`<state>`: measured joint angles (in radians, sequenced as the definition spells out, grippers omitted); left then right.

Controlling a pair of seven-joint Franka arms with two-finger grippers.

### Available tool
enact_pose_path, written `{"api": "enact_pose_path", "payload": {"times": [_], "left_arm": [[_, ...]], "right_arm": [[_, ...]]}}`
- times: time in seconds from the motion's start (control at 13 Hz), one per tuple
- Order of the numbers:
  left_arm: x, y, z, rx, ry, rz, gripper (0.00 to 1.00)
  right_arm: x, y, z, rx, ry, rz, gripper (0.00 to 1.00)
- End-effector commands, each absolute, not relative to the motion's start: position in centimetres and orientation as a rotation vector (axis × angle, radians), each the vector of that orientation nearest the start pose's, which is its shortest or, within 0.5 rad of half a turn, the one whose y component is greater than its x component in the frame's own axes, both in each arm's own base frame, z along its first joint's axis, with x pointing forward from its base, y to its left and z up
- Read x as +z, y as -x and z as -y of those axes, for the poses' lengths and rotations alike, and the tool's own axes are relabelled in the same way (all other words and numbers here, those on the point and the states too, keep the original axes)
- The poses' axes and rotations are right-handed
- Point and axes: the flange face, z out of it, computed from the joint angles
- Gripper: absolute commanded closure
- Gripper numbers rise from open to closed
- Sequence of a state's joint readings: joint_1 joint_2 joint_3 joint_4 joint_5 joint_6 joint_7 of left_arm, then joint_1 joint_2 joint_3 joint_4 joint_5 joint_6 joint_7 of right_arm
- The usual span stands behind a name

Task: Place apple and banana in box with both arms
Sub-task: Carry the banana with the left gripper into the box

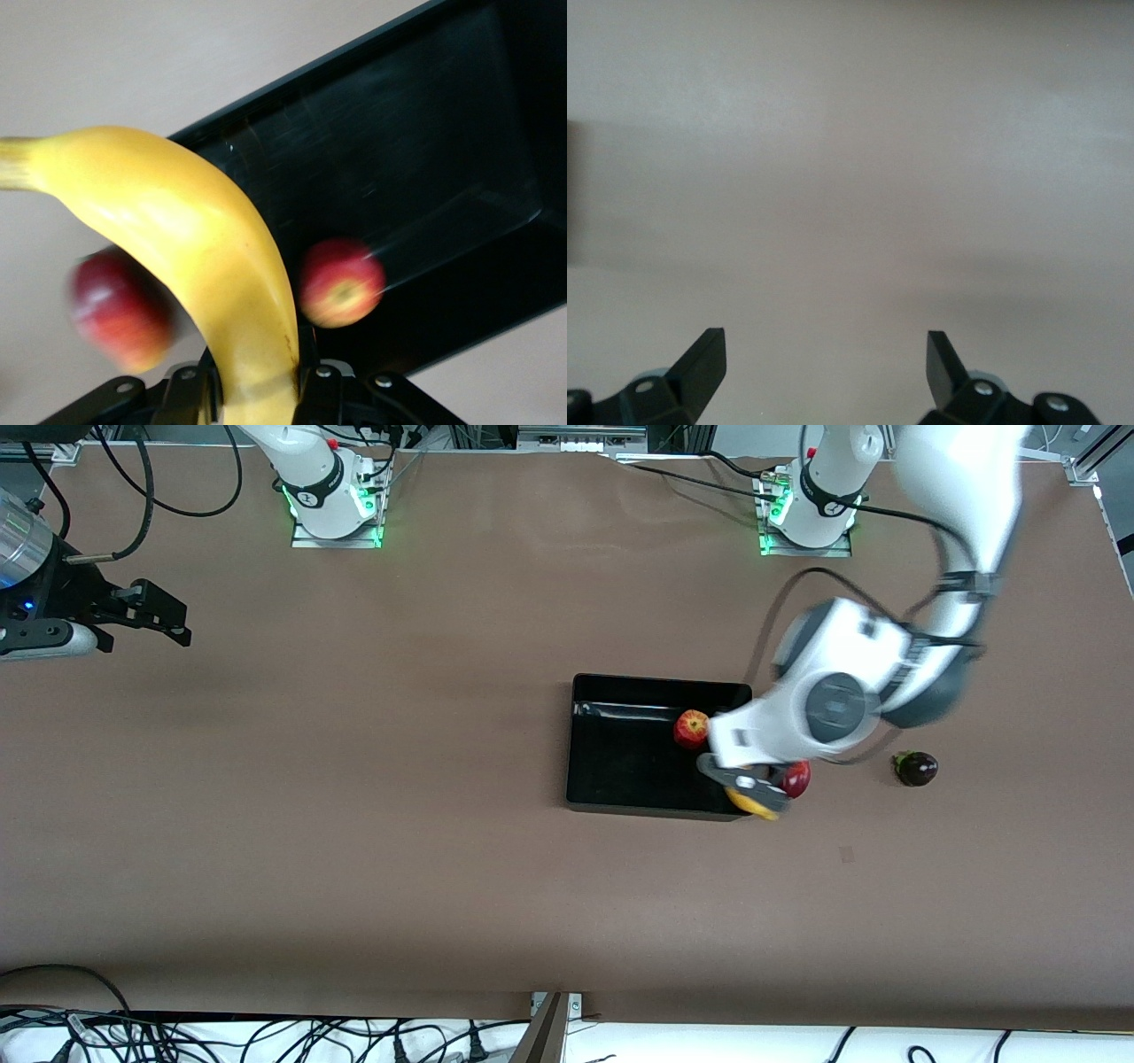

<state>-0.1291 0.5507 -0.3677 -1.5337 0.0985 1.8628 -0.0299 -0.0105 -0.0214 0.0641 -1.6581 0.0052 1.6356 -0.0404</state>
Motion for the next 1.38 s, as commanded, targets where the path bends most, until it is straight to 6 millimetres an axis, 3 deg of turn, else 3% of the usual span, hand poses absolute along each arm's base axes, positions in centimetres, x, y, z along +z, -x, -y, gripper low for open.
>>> {"api": "enact_pose_path", "payload": {"times": [0.0,0.15,0.31,0.85,0.92,1.0,1.08,1.15,1.31], "left_arm": [[31.8,-60.1,34.6,0.257,3.154,-0.574,1.00],[29.4,-58.5,39.3,0.175,3.194,-0.453,1.00],[26.4,-57.6,41.3,0.171,3.210,-0.438,1.00],[22.3,-56.4,41.5,0.290,3.198,-0.396,0.97],[22.0,-56.4,41.4,0.297,3.195,-0.394,0.79],[21.9,-56.5,41.2,0.294,3.192,-0.373,0.14],[22.3,-56.8,41.1,0.281,3.188,-0.372,0.00],[23.3,-57.2,40.8,0.261,3.194,-0.361,0.00],[27.7,-58.2,39.0,0.250,3.171,-0.330,0.00]], "right_arm": [[60.6,-55.0,-2.9,-0.010,3.146,0.148,0.00],[60.6,-55.0,-2.9,-0.012,3.146,0.148,0.00],[60.6,-55.0,-2.9,-0.012,3.146,0.148,0.00],[60.6,-55.0,-2.9,-0.010,3.146,0.148,0.00],[60.6,-55.0,-2.9,-0.012,3.146,0.148,0.00],[60.6,-55.0,-2.9,-0.012,3.146,0.148,0.00],[60.6,-55.0,-2.9,-0.010,3.146,0.148,0.00],[60.6,-55.0,-2.9,-0.010,3.146,0.148,0.00],[60.6,-55.0,-2.9,-0.012,3.146,0.148,0.00]]}}
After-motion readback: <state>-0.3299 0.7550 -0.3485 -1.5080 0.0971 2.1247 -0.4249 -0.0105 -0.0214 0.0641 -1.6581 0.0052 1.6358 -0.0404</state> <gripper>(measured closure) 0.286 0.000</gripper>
